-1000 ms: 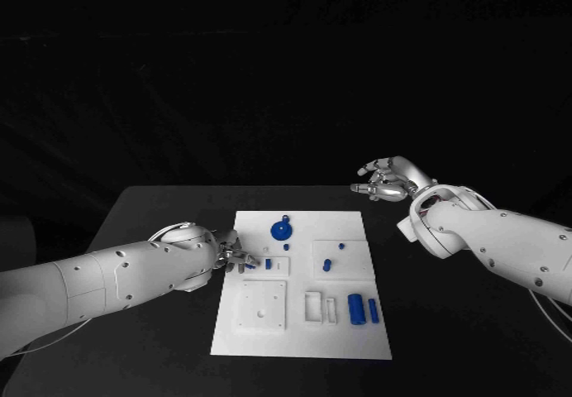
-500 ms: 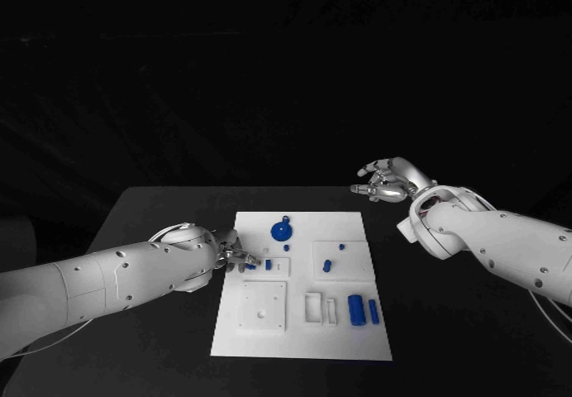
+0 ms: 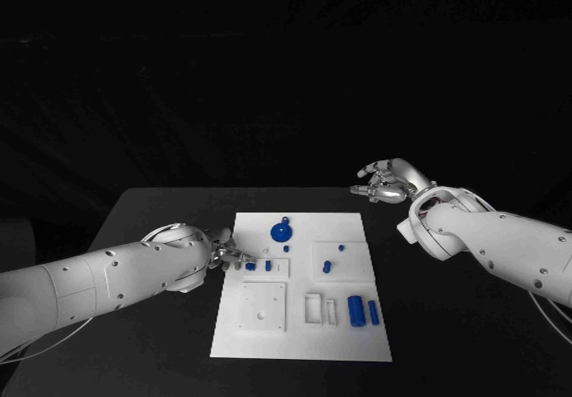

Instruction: Assemble the parts on the task board

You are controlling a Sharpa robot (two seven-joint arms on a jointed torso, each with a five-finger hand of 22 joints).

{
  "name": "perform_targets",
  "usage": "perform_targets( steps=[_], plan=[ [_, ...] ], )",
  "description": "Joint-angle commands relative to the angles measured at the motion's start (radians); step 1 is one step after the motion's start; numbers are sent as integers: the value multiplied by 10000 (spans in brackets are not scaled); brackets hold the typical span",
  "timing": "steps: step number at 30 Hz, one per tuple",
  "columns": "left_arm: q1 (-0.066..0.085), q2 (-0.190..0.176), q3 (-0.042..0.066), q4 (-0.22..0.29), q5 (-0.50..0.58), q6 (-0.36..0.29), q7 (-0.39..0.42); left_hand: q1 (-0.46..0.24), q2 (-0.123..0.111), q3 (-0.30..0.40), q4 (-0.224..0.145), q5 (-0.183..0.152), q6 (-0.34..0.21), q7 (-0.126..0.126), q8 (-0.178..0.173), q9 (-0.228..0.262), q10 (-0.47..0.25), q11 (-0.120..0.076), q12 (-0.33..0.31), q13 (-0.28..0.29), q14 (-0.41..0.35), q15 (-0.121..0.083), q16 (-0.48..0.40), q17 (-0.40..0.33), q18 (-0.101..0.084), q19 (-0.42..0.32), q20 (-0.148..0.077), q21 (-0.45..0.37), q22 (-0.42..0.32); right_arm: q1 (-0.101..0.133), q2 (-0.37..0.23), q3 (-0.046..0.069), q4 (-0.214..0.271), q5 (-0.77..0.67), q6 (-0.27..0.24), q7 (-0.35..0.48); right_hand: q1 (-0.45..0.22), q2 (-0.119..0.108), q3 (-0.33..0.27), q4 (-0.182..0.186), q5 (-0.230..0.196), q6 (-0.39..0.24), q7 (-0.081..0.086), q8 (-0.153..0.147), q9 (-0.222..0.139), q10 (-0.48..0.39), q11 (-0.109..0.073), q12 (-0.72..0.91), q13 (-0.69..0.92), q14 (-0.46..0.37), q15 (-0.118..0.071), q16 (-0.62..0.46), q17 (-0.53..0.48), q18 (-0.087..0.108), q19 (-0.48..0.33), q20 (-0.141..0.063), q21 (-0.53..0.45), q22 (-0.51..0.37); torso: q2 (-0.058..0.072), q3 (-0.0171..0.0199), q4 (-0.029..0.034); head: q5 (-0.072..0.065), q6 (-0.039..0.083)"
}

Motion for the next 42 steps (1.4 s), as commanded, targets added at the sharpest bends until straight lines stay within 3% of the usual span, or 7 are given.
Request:
perform_targets(
  steps=[1, 3, 7, 18, 31, 36, 42],
  plan=[
    [7, 2, 52, -25, 793, 44, 88, 173, -7, -69, 33, -41, -123, 37, -60, 28, -126, 39, -79, -27, -109, 17, -106, -38, -20, -106, -1298, -69, -21, -5, 1, 2, 12, -22, 94, 87, -21, 71, -69, -1, 39, 102, 36, 57, -16, -260, -1, -8, -12, -3, 65, -56, 15, 70, -59, 2, -41, 14, 3, -4, 4, 2, 4],
    [7, -3, 61, -41, 917, 121, 93, 302, 21, -163, 12, -40, -241, 81, -111, 44, -236, 80, -154, -55, -196, 59, -205, -82, -49, -178, -1270, -121, -34, -5, -1, 2, 13, -22, 95, 84, -21, 72, -69, 0, 39, 101, 36, 56, -16, -260, -1, -7, -13, -3, 65, -58, 17, 70, -59, 3, -42, 15, 3, -7, 3, 3, 1],
    [7, 1, 64, -59, 1074, 358, 95, 683, 194, -341, -201, -19, -1004, 269, -580, -163, -313, 231, -204, -96, -226, 198, -227, -89, -86, -250, -1241, -158, -30, -5, -2, 2, 12, -22, 99, 83, -20, 73, -69, 0, 40, 96, 36, 54, -18, -262, -1, -5, -17, -2, 66, -63, 21, 70, -59, 3, -44, 16, 9, -6, 6, -2, -5],
    [7, 102, 61, -190, 886, 857, -48, 1193, 467, -661, -624, -21, -1187, 358, -806, -371, -341, 314, -191, -142, -261, 279, -223, -84, -125, -301, -1215, -191, -12, -5, -7, 2, 13, -22, 95, 79, -18, 73, -69, 0, 40, 84, 37, 49, -23, -264, 0, 0, -25, 1, 67, -75, 30, 70, -58, 4, -49, 19, 4, -2, 1, 1, -29],
    [6, 246, 59, -372, 873, 807, -35, 1165, 599, -741, -561, -24, -1188, 367, -846, -433, -334, 324, -173, -156, -258, 289, -209, -78, -138, -299, -1206, -210, -15, -5, 0, 2, 6, -22, 94, 83, -20, 75, -70, 4, 40, 78, 39, 47, -27, -266, 2, 6, -34, 5, 68, -87, 40, 70, -57, 5, -54, 22, 5, -5, -1, -18, -20],
    [6, 323, 56, -495, 928, 897, -11, 1278, 896, -839, -631, -29, -1240, 386, -912, -505, -342, 336, -154, -169, -263, 303, -192, -69, -137, -312, -1208, -216, 1, -6, 2, 2, 9, -22, 101, 83, -21, 77, -70, 6, 41, 77, 39, 48, -29, -266, 2, 8, -37, 6, 68, -92, 45, 70, -56, 5, -55, 24, 6, -5, -4, -16, -27],
    [3, 398, 50, -582, 991, 1042, 18, 1815, 1344, -954, -1128, -27, -1239, 393, -950, -581, -361, 346, -123, -185, -282, 309, -182, -64, -141, -348, -1206, -215, 39, -6, 3, 2, 8, -22, 100, 83, -22, 79, -70, 8, 42, 76, 39, 48, -29, -267, 2, 11, -40, 8, 68, -96, 48, 70, -55, 6, -57, 25, 6, -7, 1, -31, -47]
  ],
)
